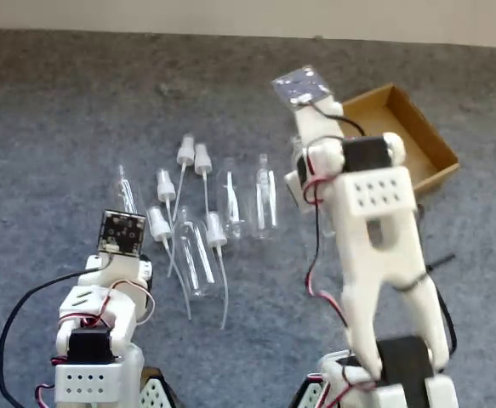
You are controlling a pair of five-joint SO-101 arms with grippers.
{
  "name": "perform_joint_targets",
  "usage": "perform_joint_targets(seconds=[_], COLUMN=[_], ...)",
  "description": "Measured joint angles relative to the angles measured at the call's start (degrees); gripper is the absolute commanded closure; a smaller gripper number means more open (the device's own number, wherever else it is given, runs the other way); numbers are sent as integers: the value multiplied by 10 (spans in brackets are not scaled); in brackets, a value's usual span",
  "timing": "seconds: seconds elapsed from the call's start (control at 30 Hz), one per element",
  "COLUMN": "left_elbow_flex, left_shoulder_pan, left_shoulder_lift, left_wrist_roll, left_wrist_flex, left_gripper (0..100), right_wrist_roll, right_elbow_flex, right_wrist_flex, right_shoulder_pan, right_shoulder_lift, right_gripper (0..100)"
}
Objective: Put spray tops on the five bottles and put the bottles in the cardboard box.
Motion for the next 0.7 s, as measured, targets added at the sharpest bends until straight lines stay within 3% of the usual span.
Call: perform_joint_targets(seconds=[0.1,0.3,0.7], left_elbow_flex=[0,-10,-120], left_shoulder_pan=[0,-23,-37], left_shoulder_lift=[0,0,0], left_wrist_roll=[-42,-56,-61], left_wrist_flex=[0,16,65], left_gripper=[992,992,992], right_wrist_roll=[-61,-148,-176], right_elbow_flex=[0,67,326], right_wrist_flex=[15,-5,-167], right_shoulder_pan=[0,0,0], right_shoulder_lift=[-49,-97,-248], right_gripper=[827,827,827])
